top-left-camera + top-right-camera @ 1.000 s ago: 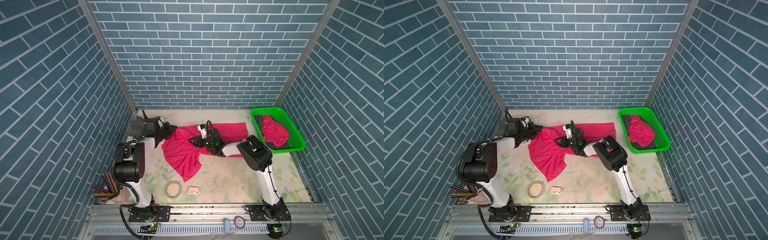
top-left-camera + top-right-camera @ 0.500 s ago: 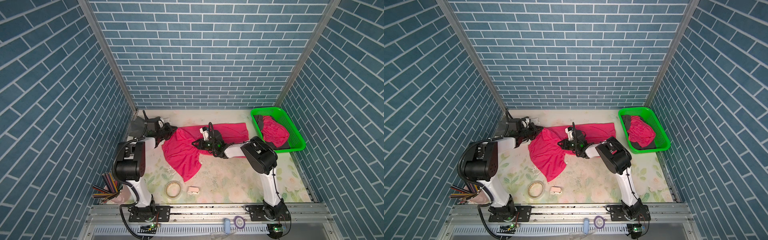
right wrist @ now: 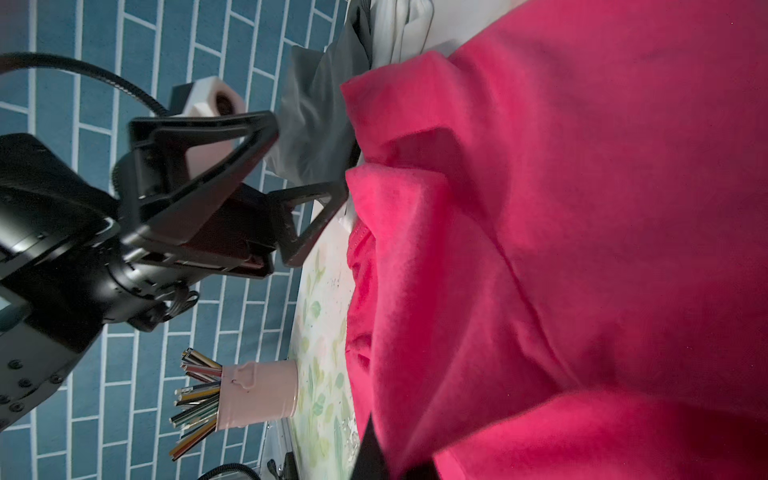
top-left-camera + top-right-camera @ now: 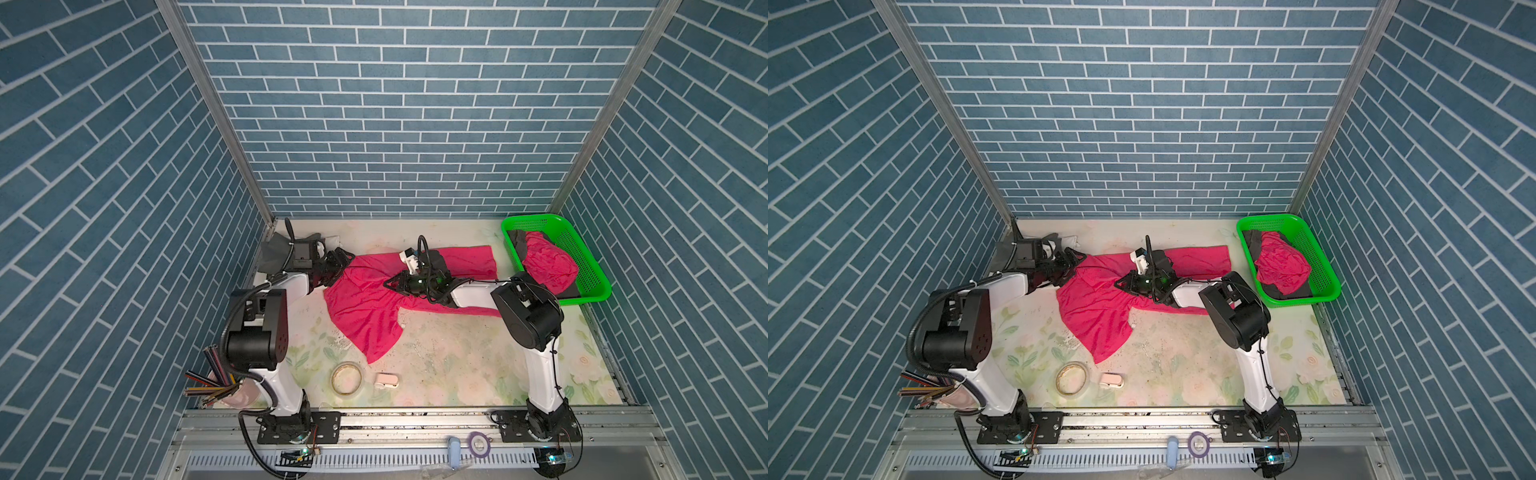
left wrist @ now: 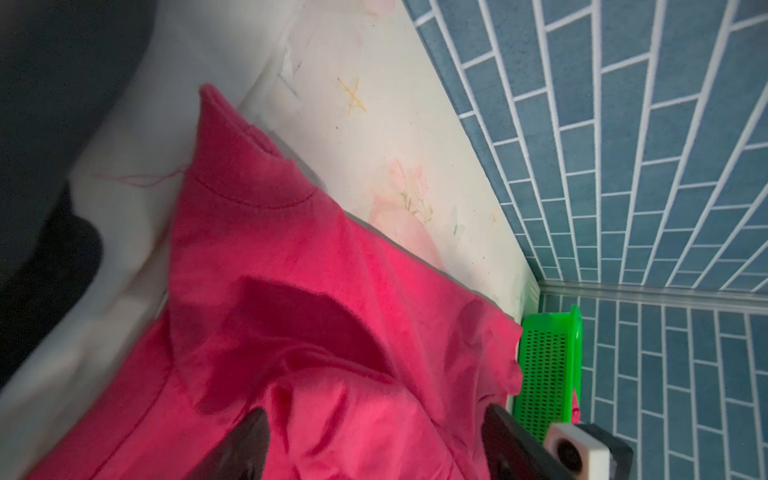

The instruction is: Fold and stack the t-shirts

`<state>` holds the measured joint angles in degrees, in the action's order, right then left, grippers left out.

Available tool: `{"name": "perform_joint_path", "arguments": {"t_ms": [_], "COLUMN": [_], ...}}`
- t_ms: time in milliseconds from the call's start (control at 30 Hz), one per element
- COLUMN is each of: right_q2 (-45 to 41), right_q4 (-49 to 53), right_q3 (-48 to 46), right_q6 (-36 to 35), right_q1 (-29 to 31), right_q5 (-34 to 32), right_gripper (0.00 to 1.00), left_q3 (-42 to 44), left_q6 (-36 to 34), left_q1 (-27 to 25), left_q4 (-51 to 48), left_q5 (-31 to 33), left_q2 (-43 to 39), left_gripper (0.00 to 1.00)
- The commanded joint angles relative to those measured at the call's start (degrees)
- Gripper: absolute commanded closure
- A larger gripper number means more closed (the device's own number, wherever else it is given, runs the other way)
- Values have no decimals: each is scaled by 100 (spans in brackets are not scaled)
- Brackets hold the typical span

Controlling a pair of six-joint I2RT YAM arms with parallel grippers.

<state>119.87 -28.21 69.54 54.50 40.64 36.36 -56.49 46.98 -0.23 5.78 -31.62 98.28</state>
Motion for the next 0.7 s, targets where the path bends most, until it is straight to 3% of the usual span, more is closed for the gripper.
{"name": "perform_joint_path", "arguments": {"t_ms": [0, 233, 367, 533, 667], "right_q2": [-310, -340, -293, -142, -229], "right_q4": [-15, -164, -42, -196, -421], "right_q3": [-16, 95, 245, 347, 242], "right_q6": [245, 514, 480, 606, 758], "right_q1": [-25, -176, -247, -272, -320], "right_q5": [357, 696, 694, 788, 881], "right_gripper": [99, 98, 98, 98, 98], "left_q3": [310, 1035, 1716, 1552, 1198], "left_q6": [-561, -741, -300, -119, -111], "left_q1": [15, -585, -725, -929, -995], "left_q4": [-709, -894, -65, 364, 421], "left_q5": [300, 313, 166, 116, 330], "left_q2": [-570, -1176, -1132, -467, -121], "left_gripper": [16, 16, 28, 46, 46]}}
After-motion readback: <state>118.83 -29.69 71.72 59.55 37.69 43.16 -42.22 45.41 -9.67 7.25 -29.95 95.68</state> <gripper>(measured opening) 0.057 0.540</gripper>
